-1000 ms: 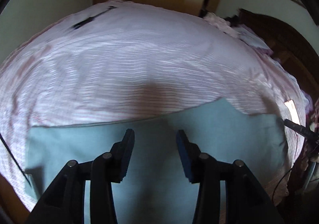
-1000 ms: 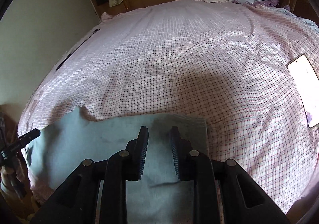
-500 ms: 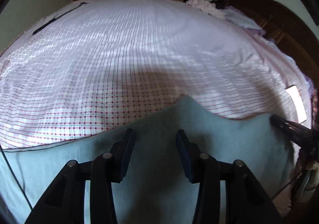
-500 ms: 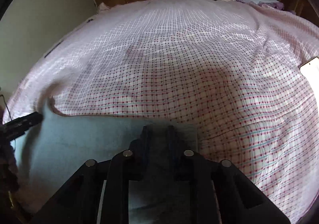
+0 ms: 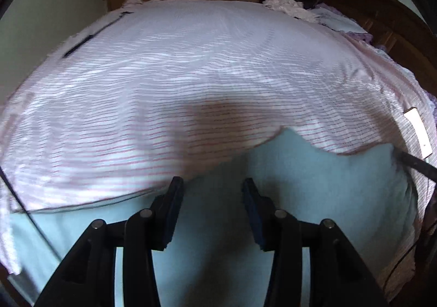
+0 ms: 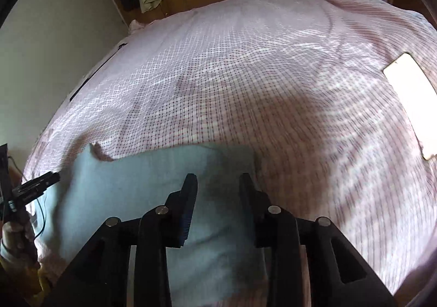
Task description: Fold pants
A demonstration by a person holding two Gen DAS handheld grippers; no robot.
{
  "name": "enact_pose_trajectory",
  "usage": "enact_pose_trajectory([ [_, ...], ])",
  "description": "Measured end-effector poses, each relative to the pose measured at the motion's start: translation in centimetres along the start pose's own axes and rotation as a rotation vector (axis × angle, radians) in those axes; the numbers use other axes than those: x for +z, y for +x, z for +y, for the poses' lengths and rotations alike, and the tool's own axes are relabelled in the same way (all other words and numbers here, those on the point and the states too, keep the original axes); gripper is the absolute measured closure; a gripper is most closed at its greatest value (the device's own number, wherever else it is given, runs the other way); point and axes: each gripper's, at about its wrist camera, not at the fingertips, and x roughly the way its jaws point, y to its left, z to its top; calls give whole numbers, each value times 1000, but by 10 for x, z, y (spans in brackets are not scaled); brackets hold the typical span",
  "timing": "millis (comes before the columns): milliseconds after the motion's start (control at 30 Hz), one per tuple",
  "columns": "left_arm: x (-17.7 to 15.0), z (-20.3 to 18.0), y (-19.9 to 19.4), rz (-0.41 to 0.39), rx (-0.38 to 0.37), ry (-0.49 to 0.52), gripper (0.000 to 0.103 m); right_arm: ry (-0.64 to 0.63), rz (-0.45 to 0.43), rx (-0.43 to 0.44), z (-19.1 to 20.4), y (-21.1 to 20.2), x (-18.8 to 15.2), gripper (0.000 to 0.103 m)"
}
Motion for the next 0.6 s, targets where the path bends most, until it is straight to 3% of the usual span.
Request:
enact_pose_trajectory([
  [467, -67, 122, -86, 18, 228, -178, 56, 13, 0, -21, 17, -34, -48, 75],
  [600, -89, 154, -109, -14, 209, -261, 56, 24, 1, -32, 20, -41, -55, 75],
])
